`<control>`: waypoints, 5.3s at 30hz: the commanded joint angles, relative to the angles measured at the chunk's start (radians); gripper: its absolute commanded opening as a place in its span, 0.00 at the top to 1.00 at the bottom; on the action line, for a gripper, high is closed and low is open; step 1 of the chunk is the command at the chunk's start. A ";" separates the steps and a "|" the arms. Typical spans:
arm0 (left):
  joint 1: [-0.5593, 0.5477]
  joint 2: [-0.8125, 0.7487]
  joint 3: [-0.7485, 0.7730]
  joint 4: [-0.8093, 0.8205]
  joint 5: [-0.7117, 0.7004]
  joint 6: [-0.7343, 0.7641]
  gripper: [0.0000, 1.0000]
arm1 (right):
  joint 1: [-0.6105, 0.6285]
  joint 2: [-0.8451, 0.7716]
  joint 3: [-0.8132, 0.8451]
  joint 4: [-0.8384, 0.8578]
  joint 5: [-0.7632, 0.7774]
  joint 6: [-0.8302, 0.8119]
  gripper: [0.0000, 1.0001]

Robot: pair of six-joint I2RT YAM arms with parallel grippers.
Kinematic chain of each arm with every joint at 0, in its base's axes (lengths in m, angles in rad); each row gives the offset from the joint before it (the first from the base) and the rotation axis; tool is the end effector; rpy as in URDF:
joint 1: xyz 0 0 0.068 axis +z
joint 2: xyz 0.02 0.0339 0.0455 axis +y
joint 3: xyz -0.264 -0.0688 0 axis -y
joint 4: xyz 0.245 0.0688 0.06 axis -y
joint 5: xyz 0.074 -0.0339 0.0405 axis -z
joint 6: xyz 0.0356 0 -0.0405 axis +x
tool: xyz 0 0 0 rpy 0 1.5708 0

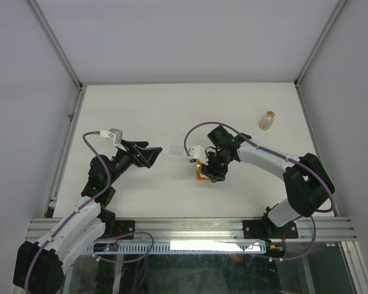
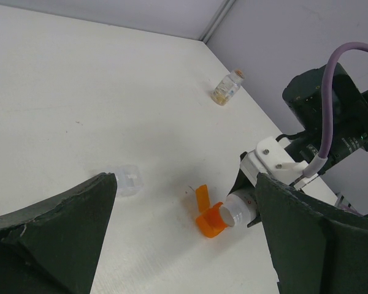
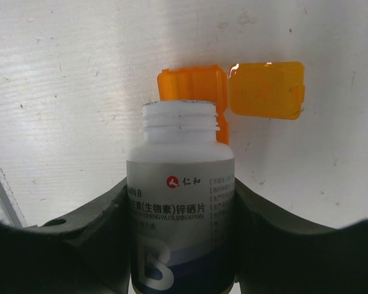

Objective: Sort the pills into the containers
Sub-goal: Pour the pill into the pill container.

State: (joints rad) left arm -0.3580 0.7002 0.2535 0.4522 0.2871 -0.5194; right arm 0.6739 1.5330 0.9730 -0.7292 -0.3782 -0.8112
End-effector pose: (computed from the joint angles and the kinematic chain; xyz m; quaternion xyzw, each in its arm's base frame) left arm 0.1586 -0.0701 0.2325 0.0448 0.7038 -0.3894 0.5925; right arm 0.2100 0.1845 0.1951 -0.6770 0.6986 0.1762 0.1503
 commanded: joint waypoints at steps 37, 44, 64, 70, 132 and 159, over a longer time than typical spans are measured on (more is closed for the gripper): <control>0.006 0.010 0.007 0.040 -0.003 0.026 0.01 | 0.017 0.002 0.053 -0.031 0.000 -0.002 1.00; 0.007 0.014 0.007 0.041 -0.005 0.024 0.01 | 0.017 0.005 0.044 -0.014 0.040 -0.001 1.00; 0.007 0.022 0.010 0.042 -0.002 0.025 0.01 | 0.023 -0.005 0.051 -0.034 0.031 0.006 1.00; 0.007 0.023 0.010 0.043 -0.003 0.025 0.01 | 0.029 -0.011 0.049 -0.032 0.018 0.007 1.00; 0.007 0.054 0.027 0.040 0.014 0.030 0.01 | 0.061 -0.030 0.051 -0.034 0.047 0.025 1.00; 0.007 0.059 0.026 0.045 0.017 0.028 0.01 | 0.060 -0.068 0.006 0.030 0.141 0.023 1.00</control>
State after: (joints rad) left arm -0.3580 0.7593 0.2535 0.4496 0.2890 -0.5117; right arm 0.7319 1.5043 0.9642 -0.7204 -0.2737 -0.7918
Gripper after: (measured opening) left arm 0.990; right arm 0.545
